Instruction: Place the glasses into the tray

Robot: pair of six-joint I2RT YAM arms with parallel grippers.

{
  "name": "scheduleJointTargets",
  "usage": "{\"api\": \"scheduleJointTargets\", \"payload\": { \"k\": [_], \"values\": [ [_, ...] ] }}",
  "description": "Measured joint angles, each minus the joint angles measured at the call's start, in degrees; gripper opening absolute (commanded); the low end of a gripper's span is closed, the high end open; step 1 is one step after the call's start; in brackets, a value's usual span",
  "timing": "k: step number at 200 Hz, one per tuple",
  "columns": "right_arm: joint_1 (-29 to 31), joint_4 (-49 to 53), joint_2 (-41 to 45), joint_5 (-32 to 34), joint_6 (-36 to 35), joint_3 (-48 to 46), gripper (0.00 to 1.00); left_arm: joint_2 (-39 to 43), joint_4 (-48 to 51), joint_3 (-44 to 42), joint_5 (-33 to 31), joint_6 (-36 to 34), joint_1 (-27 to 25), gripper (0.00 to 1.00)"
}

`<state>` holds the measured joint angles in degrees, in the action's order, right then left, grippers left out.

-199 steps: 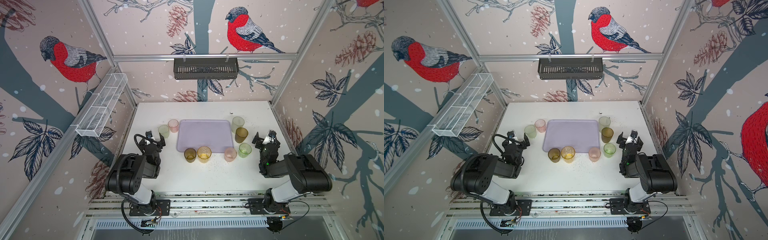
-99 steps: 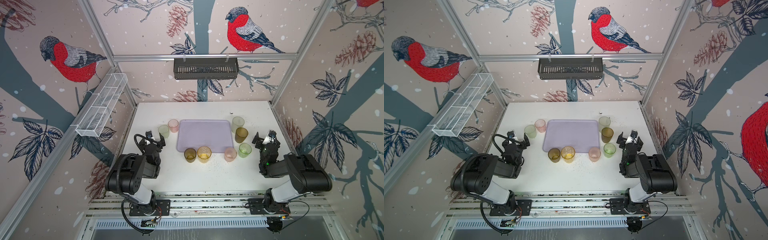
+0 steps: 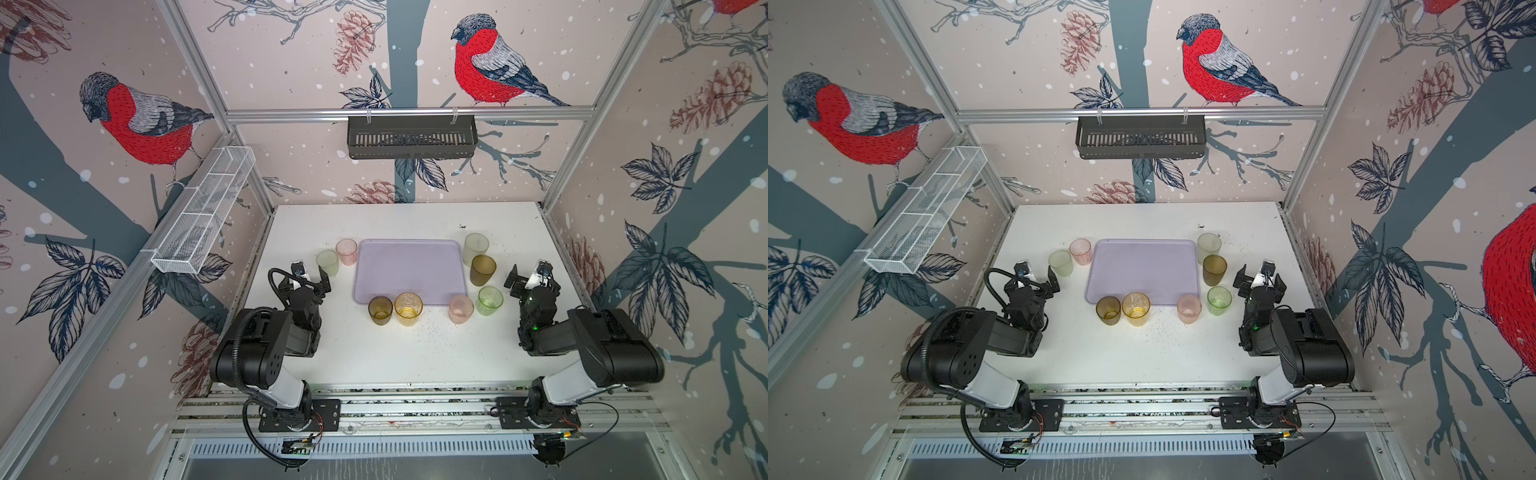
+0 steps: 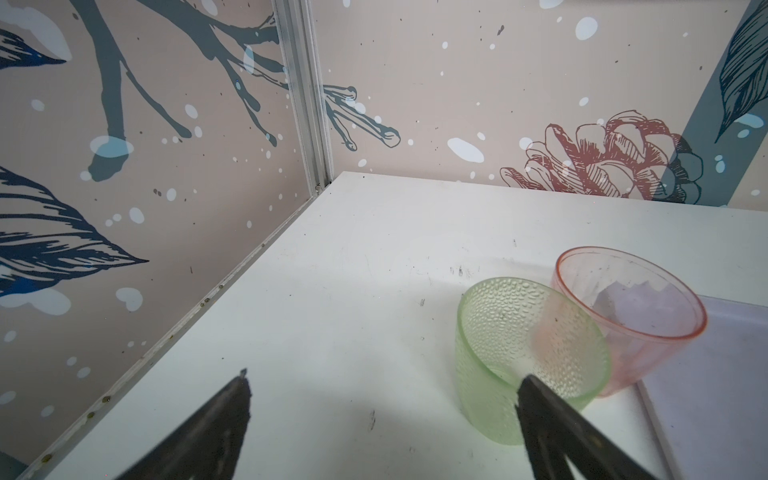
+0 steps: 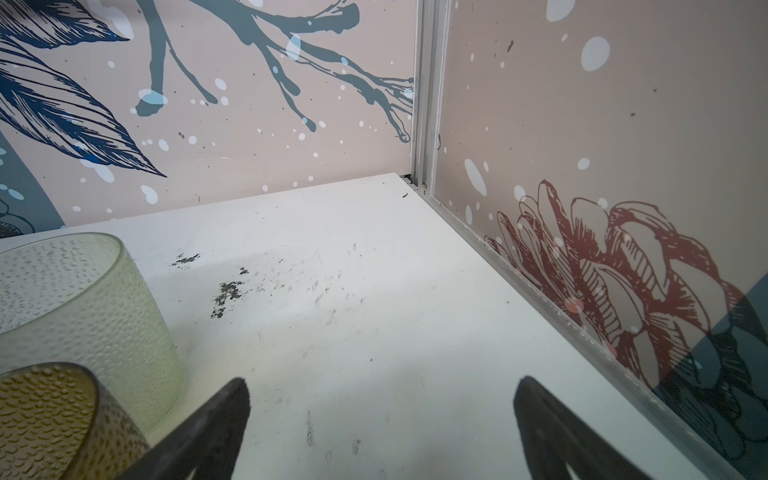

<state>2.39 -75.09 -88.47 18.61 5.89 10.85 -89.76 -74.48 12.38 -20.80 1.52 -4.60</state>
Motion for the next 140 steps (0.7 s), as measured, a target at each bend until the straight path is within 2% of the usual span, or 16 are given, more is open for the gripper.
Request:
{"api": "scheduleJointTargets", "payload": {
  "k": [97,140],
  "values": [
    [0.0,-0.5,0.3,0.0,0.0,-0.6,1.0,0.3,0.2,0.0,0.0,0.0,0.0,0.99],
    [1.1,-0.4,4.1,0.2,-0.1,-1.4,1.0,3.8,1.1,0.0,-0.9,0.2,0.0,0.99]
  ]
}}
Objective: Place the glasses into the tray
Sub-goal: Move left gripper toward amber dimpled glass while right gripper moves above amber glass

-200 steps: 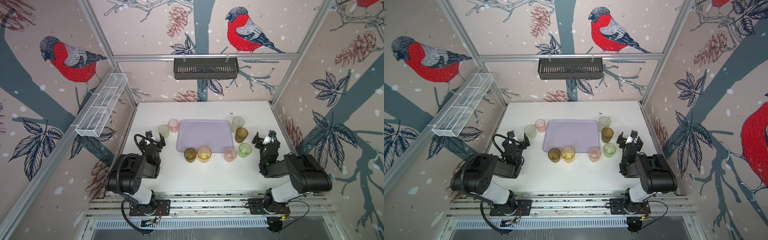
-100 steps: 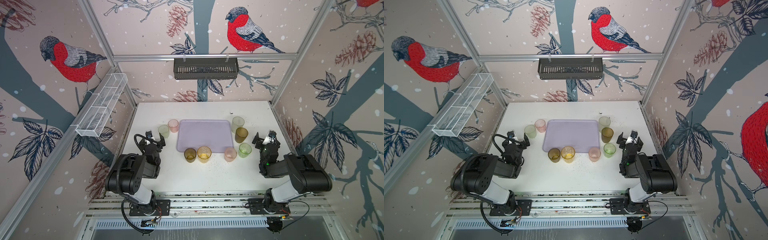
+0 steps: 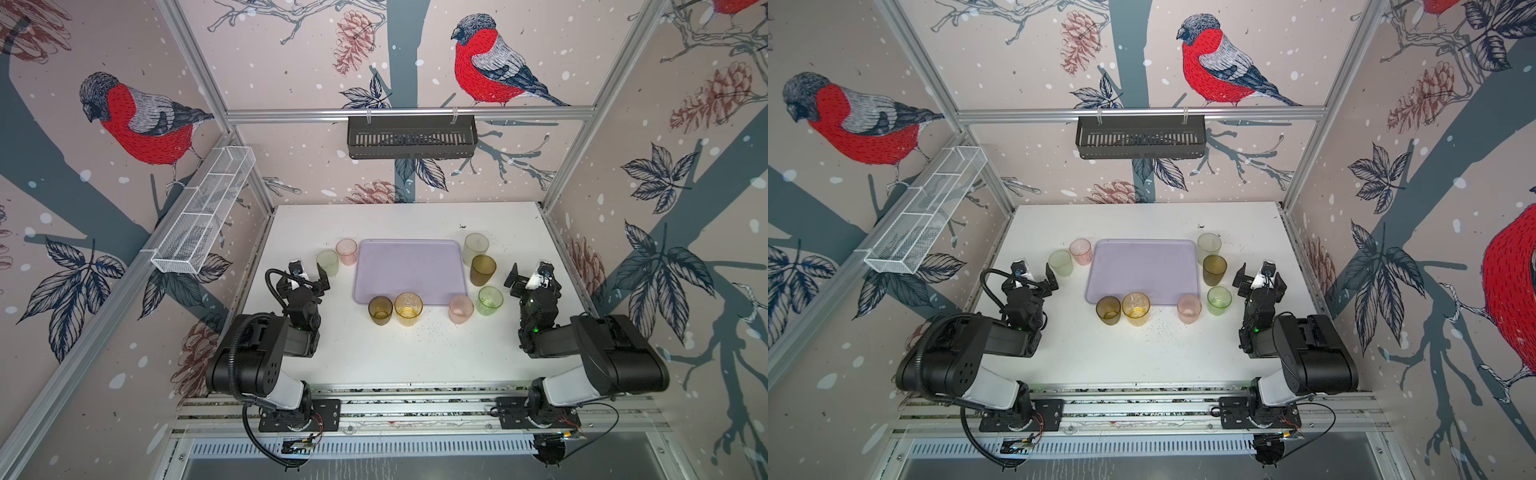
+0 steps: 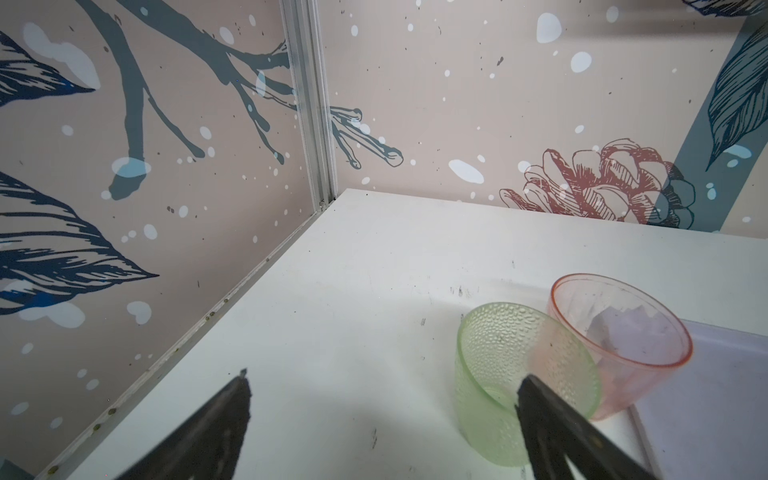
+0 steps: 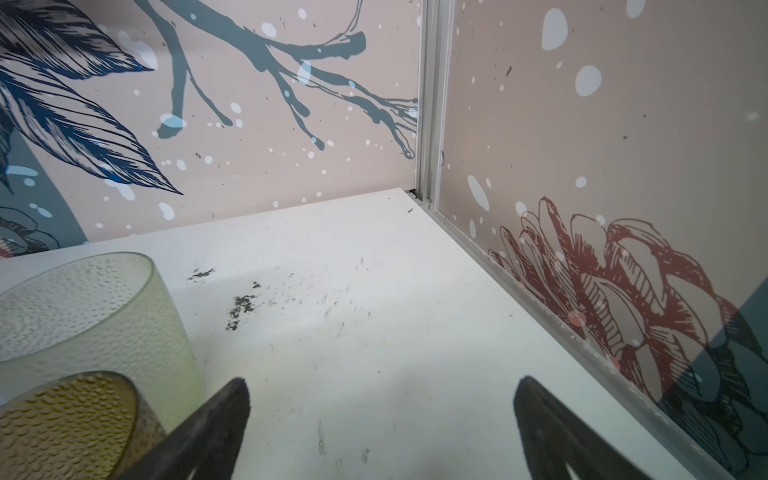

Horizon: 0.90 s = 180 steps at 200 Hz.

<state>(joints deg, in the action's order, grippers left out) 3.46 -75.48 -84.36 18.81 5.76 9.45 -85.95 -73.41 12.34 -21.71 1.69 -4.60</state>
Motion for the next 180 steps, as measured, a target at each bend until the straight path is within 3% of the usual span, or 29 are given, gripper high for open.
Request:
{"api": "scheduleJointTargets", "payload": {
  "k": [72,180],
  "values": [
    [0.3,7.4,14.5,0.6,0.1,-1.0,1.0,10.9,12.2,3.5,-2.4,1.5,0.0,0.99],
    [5.8,36.7,35.7,-0.4,-1.6,9.7,1.0,30.4,59.4,17.8,0.3,8.4,-0.4,0.99]
  ]
}}
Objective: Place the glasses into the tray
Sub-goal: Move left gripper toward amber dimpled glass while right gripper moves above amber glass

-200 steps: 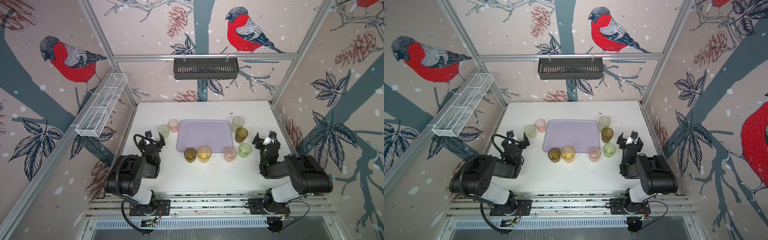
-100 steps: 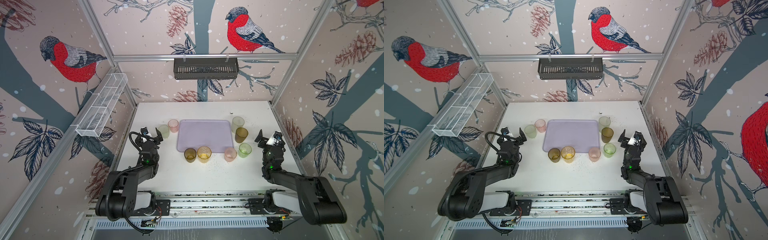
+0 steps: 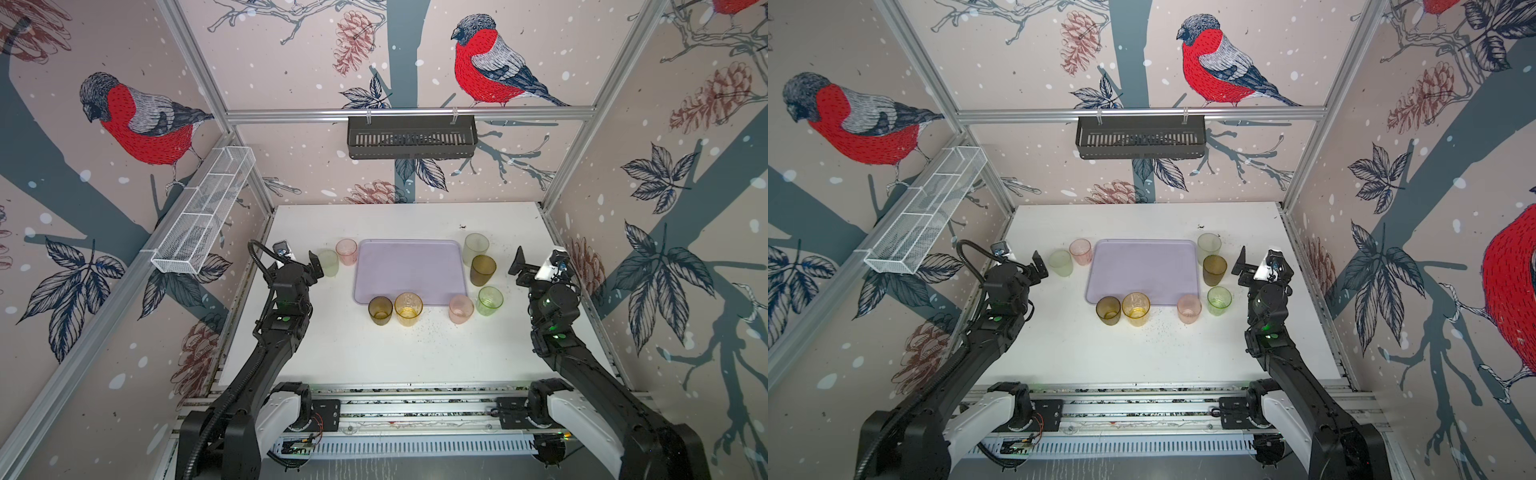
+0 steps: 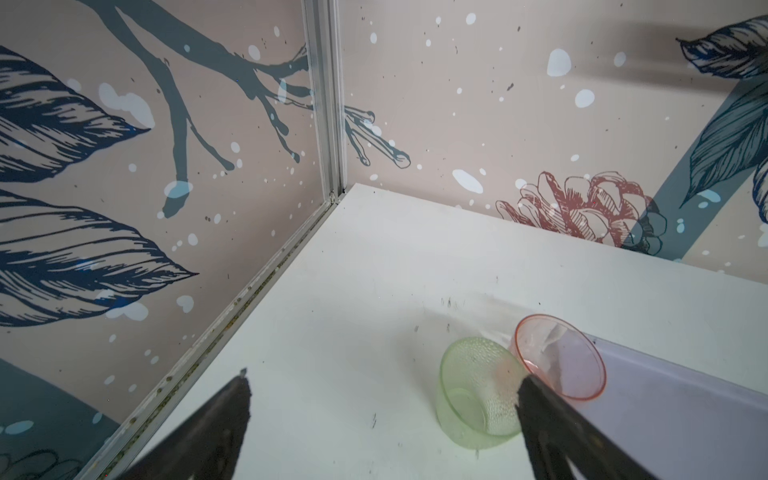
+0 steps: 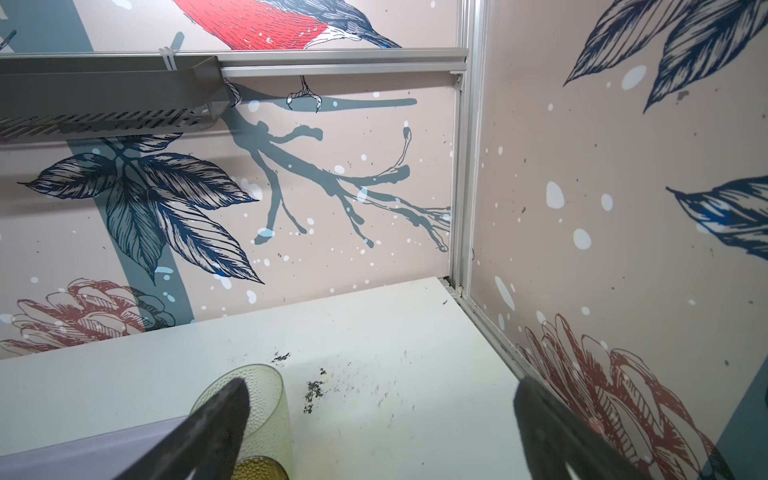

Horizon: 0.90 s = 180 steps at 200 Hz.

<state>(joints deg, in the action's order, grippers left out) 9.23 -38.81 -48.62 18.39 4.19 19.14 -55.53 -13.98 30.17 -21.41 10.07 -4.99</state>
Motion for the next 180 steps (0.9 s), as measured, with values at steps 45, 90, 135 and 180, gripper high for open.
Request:
{"api": "scheduleJointTargets", "payload": {
  "k": [45,90,135,180],
  "values": [
    [0.8,15.0,-2.6,-0.1,1.0,11.1,0.99,4.5,14.6,6.2,2.2,4.0,-1.4,0.99],
    [1.6,26.6,-8.9,-4.6,1.6,21.8,1.0,3.1,28.0,18.3,3.1,8.1,-3.4,0.99],
    [3.8,32.6,-15.7,-9.4,1.2,30.2,0.99,-9.6,41.5,34.0,2.0,12.6,-4.1,0.99],
    [9.4,38.4,-23.6,-10.9,-0.4,40.2,1.0,-19.9,50.0,41.7,9.7,17.9,-4.3,0.98]
  ]
}}
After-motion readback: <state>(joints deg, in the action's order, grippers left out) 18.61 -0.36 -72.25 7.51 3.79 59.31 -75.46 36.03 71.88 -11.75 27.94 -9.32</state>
